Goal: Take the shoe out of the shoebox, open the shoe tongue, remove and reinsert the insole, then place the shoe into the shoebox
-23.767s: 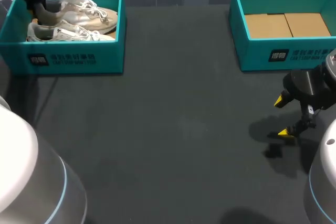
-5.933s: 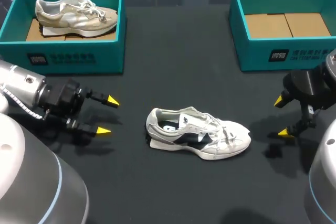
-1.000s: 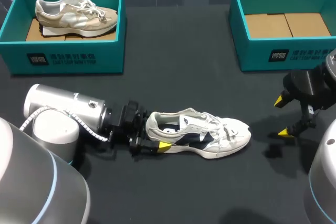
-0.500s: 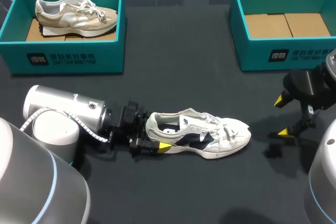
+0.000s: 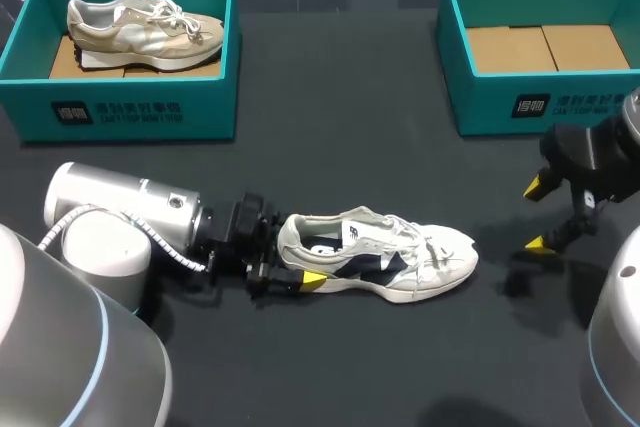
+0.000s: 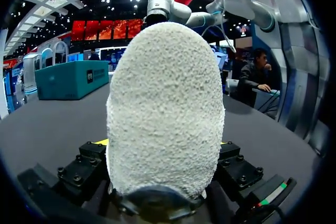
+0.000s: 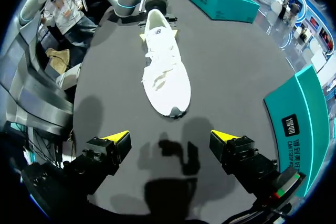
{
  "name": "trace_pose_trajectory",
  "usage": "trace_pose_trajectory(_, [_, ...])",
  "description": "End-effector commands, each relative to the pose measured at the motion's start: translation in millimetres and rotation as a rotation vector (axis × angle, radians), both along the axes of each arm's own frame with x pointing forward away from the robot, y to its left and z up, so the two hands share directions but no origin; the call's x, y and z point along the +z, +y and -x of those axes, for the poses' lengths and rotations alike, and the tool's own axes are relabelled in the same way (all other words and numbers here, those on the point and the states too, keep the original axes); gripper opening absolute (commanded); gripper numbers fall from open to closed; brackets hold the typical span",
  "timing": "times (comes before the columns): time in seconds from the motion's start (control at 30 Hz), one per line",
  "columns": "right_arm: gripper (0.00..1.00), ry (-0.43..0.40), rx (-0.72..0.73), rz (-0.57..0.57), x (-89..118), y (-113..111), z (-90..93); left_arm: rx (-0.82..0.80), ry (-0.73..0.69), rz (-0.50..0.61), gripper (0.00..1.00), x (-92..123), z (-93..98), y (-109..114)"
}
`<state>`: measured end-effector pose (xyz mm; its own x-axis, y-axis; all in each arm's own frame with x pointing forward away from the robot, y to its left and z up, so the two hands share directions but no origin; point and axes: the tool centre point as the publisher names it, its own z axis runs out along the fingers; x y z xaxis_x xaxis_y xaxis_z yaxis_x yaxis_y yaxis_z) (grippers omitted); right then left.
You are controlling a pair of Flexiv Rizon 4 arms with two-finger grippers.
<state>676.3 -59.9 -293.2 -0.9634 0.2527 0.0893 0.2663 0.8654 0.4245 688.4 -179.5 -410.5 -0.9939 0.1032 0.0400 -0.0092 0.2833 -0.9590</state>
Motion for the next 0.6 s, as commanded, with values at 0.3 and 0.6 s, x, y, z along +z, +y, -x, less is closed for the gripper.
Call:
trace_pose_trajectory(0.3, [1.0, 0.322, -0.559, 0.246, 58, 53, -22.3, 0.0, -0.001, -0.001, 0.0, -3, 3.4, -2])
trace_pose_trajectory(0.6, [1.0, 0.196, -0.461, 0.216, 73, 70, -20.8, 0.0, -0.001, -0.001, 0.0, -3, 3.4, -2])
